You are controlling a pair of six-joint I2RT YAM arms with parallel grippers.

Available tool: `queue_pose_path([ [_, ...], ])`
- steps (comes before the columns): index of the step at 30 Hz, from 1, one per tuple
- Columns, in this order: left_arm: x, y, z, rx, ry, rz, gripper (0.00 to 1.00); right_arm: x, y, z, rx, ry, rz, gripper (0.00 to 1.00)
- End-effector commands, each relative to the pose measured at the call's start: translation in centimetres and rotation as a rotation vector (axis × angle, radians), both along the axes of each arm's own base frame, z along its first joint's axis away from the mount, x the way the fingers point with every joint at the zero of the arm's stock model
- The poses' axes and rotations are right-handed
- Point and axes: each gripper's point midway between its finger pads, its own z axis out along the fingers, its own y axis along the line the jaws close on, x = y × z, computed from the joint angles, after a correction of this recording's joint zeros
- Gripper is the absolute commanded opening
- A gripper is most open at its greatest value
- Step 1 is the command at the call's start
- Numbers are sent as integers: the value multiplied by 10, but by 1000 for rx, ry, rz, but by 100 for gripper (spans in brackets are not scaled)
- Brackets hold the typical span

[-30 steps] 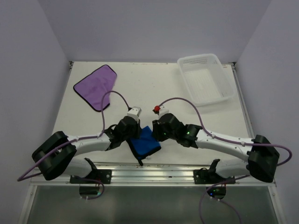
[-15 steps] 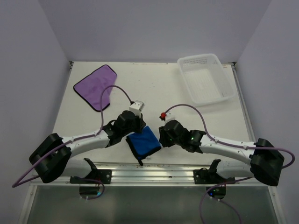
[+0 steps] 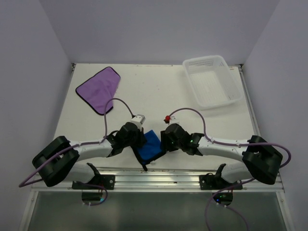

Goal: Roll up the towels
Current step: Roll the towel

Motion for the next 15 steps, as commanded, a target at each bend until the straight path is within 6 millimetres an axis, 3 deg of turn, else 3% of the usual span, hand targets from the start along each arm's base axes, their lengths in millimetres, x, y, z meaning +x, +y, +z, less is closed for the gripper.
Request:
queue_pose_path([
  [1, -1, -8, -1, -52, 22, 4, 0, 13, 18, 12, 86, -10, -40, 48],
  [9, 0, -7, -7, -41, 32, 13, 0, 11, 16, -3, 46, 61, -83, 43],
  [15, -1, -5, -14, -20, 56, 25, 0, 2, 17, -3, 82, 106, -97, 43],
])
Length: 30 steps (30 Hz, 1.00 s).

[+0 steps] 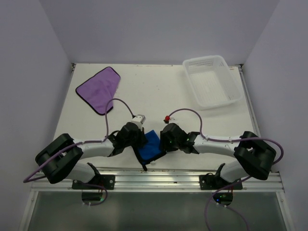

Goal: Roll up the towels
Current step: Roll the towel

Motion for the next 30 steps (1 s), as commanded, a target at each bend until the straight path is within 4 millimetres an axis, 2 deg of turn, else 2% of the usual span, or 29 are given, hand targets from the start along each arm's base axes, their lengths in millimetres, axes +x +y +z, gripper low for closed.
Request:
queue_pose_path([
  [1, 0, -1, -4, -1, 22, 12, 0, 0, 6, 12, 55, 25, -45, 43],
  [5, 5, 2, -3, 9, 13, 47, 0, -7, 2, 13, 54, 58, -56, 49],
  [12, 6, 5, -5, 21, 20, 65, 0, -14, -15, 7, 24, 73, -91, 52],
  [20, 8, 5, -3, 21, 17, 71, 0, -18, -11, -4, 48, 96, -91, 49],
  [30, 8, 7, -4, 33, 12, 76, 0, -16, -1, -5, 73, 106, -76, 43],
])
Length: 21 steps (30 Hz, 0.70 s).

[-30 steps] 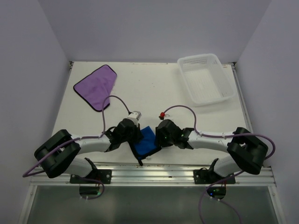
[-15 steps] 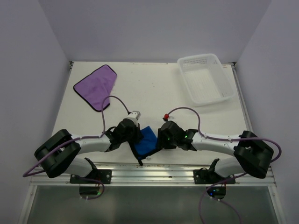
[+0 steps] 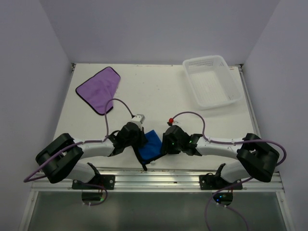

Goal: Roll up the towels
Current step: Roll the towel

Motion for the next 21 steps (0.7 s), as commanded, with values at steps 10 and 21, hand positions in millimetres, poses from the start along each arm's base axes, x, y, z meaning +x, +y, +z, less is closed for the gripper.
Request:
queue_pose_path([
  [10, 6, 10, -6, 53, 0, 44, 0, -1, -7, -5, -25, 6, -11, 20],
  [21, 8, 4, -3, 36, 5, 42, 0, -4, 6, 11, -151, -189, 152, 3],
])
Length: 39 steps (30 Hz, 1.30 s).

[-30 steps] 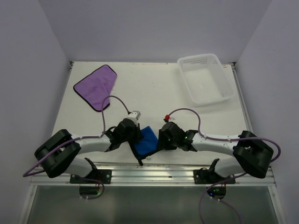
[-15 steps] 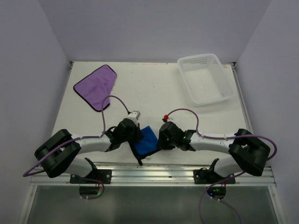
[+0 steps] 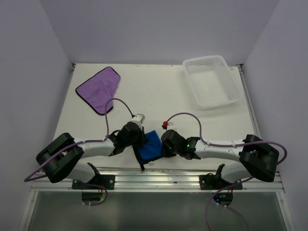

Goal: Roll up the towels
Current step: Roll the towel

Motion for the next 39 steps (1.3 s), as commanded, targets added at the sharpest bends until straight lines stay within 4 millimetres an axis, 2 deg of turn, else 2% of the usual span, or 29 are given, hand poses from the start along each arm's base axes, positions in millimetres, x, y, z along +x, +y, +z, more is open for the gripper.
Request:
queue_pose_path([
  [1, 6, 4, -3, 30, 8, 34, 0, 5, 1, 7, -94, -87, 52, 2],
  [3, 5, 4, -2, 27, 8, 36, 0, 7, 3, 9, -112, -106, 62, 0],
  [6, 5, 6, -2, 33, 9, 41, 0, 12, -4, 12, -151, -143, 59, 0],
  [10, 4, 7, -2, 37, 13, 43, 0, 18, -11, 26, -156, -214, 70, 0],
  [18, 4, 2, 0, 12, 20, 40, 0, 18, -14, 41, -214, -336, 168, 0],
  [24, 2, -1, 4, -8, 26, 33, 0, 16, -18, 42, -249, -388, 233, 0],
  [29, 4, -7, 21, -43, 15, 24, 0, 15, -22, 39, -273, -411, 269, 0],
  [31, 5, -7, 28, -48, 11, 28, 10, 16, -25, 40, -285, -417, 273, 0],
  [32, 7, -9, 37, -62, -7, 25, 20, 16, -25, 40, -288, -419, 276, 0],
  [34, 9, -8, 48, -64, -23, 29, 33, 16, -25, 40, -297, -422, 288, 0],
  [35, 11, -6, 59, -74, -51, 28, 45, 15, -26, 39, -299, -422, 289, 0],
  [37, 16, 1, 73, -65, -94, 42, 51, 13, -26, 38, -294, -415, 306, 0],
  [39, 18, 8, 78, -61, -118, 50, 57, 11, -25, 39, -277, -415, 315, 0],
])
